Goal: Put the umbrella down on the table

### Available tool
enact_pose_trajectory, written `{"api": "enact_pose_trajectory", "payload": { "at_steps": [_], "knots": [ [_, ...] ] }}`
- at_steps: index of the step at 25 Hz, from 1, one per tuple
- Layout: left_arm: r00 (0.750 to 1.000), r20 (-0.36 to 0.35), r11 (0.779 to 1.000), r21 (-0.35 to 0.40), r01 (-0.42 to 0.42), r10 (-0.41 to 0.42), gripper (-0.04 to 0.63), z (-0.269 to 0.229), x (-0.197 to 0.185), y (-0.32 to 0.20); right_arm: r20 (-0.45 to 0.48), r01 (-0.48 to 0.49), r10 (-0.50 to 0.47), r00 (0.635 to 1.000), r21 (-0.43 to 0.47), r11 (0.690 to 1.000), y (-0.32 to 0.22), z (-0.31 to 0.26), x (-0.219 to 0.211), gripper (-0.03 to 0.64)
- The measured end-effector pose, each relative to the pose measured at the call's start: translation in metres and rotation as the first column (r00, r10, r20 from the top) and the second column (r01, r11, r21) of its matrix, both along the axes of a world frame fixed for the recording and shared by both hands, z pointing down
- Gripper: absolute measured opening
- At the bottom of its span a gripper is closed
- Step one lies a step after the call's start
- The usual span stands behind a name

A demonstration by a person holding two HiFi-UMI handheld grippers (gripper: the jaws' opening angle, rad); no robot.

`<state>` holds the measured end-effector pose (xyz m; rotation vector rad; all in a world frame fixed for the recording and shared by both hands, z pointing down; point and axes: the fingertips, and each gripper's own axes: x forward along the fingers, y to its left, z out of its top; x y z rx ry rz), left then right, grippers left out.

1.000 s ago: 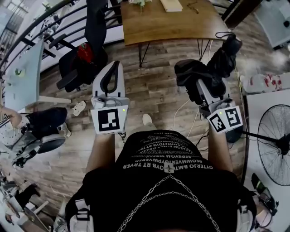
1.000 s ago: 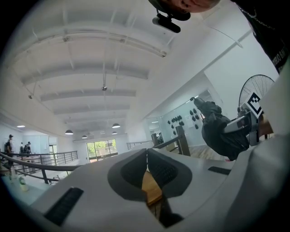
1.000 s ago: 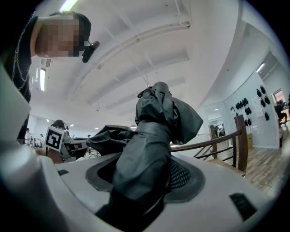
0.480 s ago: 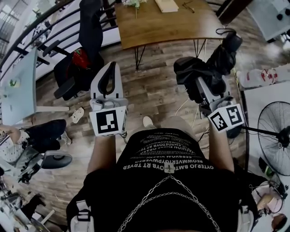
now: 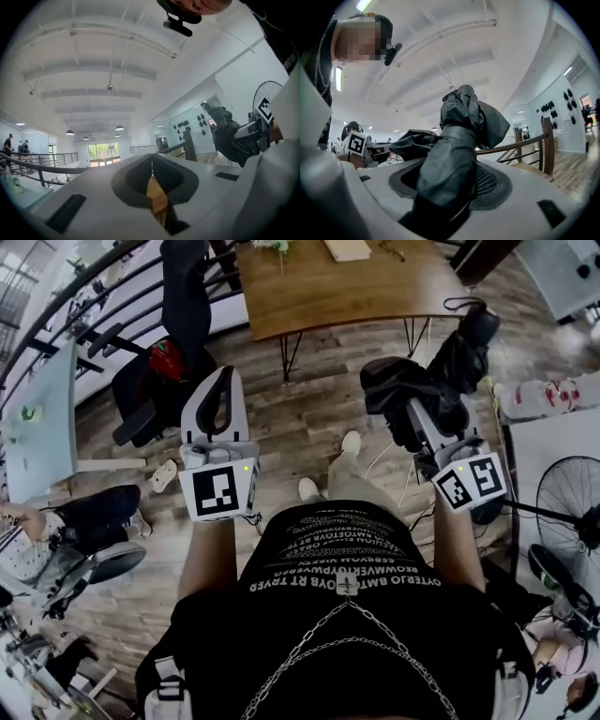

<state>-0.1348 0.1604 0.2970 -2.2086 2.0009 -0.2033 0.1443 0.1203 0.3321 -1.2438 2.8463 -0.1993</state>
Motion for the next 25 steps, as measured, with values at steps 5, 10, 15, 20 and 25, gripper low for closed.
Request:
{"api": "enact_pose_trajectory", "payload": {
  "at_steps": [5,10,15,20,25],
  "knots": [
    [1.000,0.008,1.000,-0.013,0.019,-0.019,0.031,-0.001,-0.007,-0.020,-0.010,0.021,-0.021,1.000,-0.006,1.000,-0.027,0.002,-0.005,0.285],
    [0.999,0.022,0.999,-0.026,0.025,-0.025,0.031,0.000,-0.005,-0.048,0.011,0.033,-0.033,0.999,-0.028,0.999,-0.066,0.006,-0.006,0.285],
    [0.999,0.022,0.999,-0.037,0.028,-0.027,0.031,0.000,0.001,-0.077,0.015,0.048,-0.047,0.999,-0.041,0.998,-0.099,0.006,-0.006,0.285],
    [0.999,-0.003,0.998,-0.054,0.034,-0.034,0.031,0.012,0.002,-0.106,0.014,0.050,-0.049,0.999,-0.057,0.997,-0.128,0.017,-0.004,0.285],
    [0.999,-0.028,0.998,-0.054,0.044,-0.046,0.029,0.017,0.008,-0.139,0.003,0.048,-0.048,0.999,-0.077,0.996,-0.155,0.022,0.003,0.285]
  ]
}}
